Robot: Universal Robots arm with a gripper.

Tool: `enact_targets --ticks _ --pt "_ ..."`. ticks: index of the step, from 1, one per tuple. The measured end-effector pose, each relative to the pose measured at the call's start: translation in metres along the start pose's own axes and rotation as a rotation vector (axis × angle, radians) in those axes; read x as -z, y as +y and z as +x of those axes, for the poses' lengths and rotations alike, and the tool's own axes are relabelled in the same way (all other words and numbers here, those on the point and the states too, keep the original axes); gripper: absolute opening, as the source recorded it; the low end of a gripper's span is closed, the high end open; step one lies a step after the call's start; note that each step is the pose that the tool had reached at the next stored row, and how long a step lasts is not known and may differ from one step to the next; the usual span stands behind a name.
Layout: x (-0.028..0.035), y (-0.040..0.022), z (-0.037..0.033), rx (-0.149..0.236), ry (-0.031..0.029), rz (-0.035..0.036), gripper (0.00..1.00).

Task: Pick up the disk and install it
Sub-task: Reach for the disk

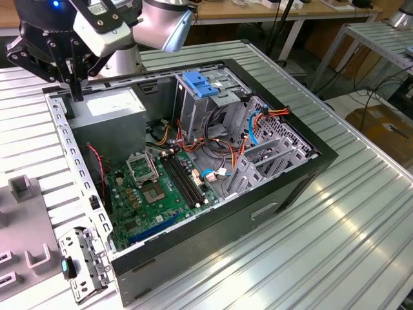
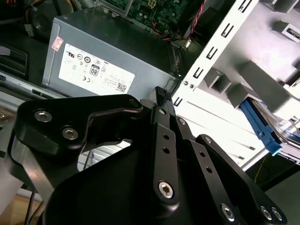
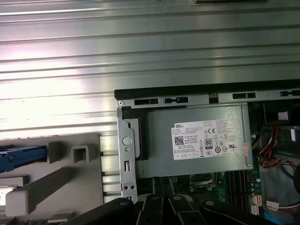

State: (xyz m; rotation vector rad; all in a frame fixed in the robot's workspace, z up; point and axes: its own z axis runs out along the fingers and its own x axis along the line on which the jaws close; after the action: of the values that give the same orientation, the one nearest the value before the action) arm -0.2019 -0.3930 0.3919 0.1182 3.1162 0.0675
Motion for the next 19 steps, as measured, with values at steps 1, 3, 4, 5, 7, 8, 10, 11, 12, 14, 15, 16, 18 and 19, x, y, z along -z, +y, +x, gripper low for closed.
enact_targets --ticks 1,3,4,5,7,8,10,11,12,14,15,16,18,19 --pt "0.0 -0.0002 0.0025 0.0 0.0 0.0 0.11" --pt "0.0001 -0.0004 0.0056 0.0 0.0 -0.0001 0.11" --pt "0.0001 -0.0005 0.0073 0.0 0.0001 0.0 0.11" --pt "0.0001 -0.0006 0.0088 0.0 0.0001 0.0 0.11" --pt "0.0003 -0.001 0.0138 0.0 0.0002 0.0001 0.11" --pt "0.0003 -0.0012 0.0158 0.0 0.0001 0.0001 0.11" --pt "0.0004 -0.0015 0.0204 0.0 0.0002 0.0 0.11" --pt "0.0004 -0.0017 0.0227 0.0 0.0002 0.0001 0.11" --pt "0.0005 -0.0018 0.0241 0.0 0.0002 0.0 0.11" --pt "0.0005 -0.002 0.0271 0.0 0.0002 0.0001 0.11" --pt "0.0005 -0.0021 0.0286 0.0 0.0003 0.0001 0.11" --pt "0.0005 -0.0022 0.03 0.0 0.0002 0.0 0.11" --pt "0.0006 -0.0024 0.0328 0.0 0.0003 0.0001 0.11" --pt "0.0006 -0.0025 0.0343 0.0 0.0003 0.0 0.11"
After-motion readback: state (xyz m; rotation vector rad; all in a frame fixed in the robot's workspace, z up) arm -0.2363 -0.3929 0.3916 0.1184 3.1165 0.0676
